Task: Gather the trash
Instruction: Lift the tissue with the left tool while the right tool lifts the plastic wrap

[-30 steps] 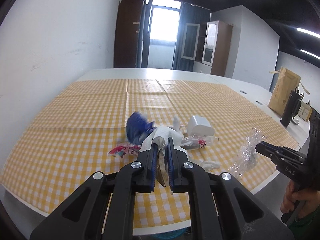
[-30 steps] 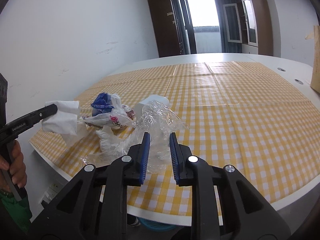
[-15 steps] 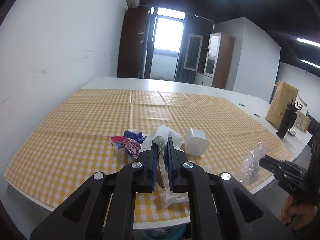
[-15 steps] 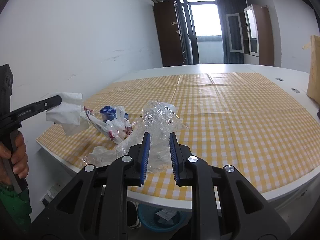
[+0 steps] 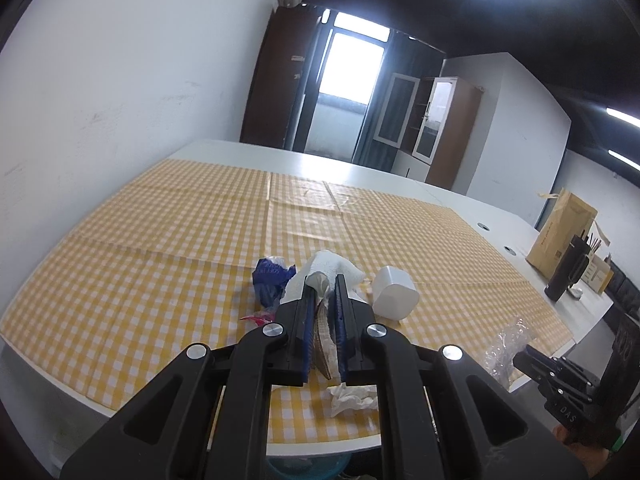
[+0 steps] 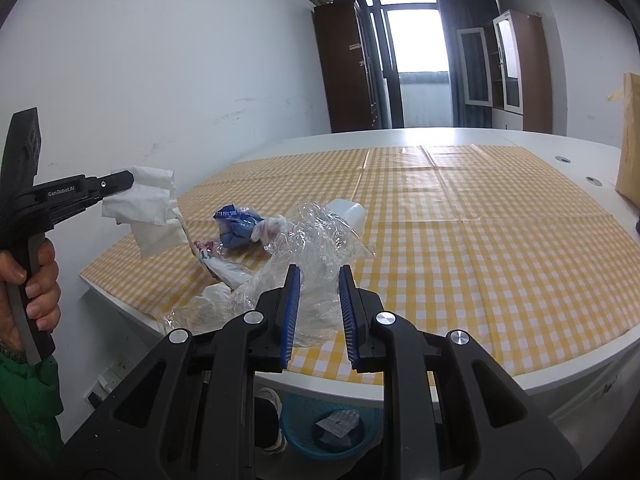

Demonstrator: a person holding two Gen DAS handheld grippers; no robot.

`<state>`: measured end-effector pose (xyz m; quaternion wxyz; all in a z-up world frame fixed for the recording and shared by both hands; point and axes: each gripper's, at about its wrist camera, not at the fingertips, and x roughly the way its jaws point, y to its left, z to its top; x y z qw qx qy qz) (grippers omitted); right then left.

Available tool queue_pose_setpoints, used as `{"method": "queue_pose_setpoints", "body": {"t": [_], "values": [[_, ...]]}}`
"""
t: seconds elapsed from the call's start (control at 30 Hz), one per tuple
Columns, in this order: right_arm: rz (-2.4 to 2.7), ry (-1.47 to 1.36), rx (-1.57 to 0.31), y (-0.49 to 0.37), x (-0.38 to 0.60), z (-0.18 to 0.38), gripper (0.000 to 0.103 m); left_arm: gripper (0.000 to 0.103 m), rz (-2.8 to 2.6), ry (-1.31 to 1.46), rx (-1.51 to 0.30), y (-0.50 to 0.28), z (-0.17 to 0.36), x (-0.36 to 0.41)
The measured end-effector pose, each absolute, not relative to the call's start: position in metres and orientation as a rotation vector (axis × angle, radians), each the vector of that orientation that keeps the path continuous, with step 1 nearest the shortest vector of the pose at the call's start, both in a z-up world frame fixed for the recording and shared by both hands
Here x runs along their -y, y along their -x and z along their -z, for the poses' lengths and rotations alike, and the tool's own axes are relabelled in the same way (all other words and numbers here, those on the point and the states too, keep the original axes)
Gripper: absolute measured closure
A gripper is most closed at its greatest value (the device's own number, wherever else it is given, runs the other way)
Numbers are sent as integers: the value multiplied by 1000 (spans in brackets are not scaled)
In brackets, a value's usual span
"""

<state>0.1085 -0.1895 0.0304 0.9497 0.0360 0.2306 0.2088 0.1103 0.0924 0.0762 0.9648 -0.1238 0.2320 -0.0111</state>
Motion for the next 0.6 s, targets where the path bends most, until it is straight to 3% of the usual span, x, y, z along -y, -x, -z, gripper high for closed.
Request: {"method": "queue_pose_setpoints", "body": {"t": [0.1, 0.2, 0.3, 0.37, 0.6], "values": [[-424, -78, -472, -109, 190, -29, 84, 92, 8, 282, -493, -113, -65, -101], [-423, -81, -482, -111, 189, -26, 84, 82, 0, 310, -515, -114, -52, -110], [-424, -81, -494, -113, 186, -21, 84, 82, -12, 318, -535, -115, -41, -116], [-426, -81, -498, -114, 185, -20, 84, 87, -15, 323, -544, -115, -36, -120], [-426, -81, -509, -112, 184, -13, 84, 87, -23, 340, -575, -109, -22, -132]]}}
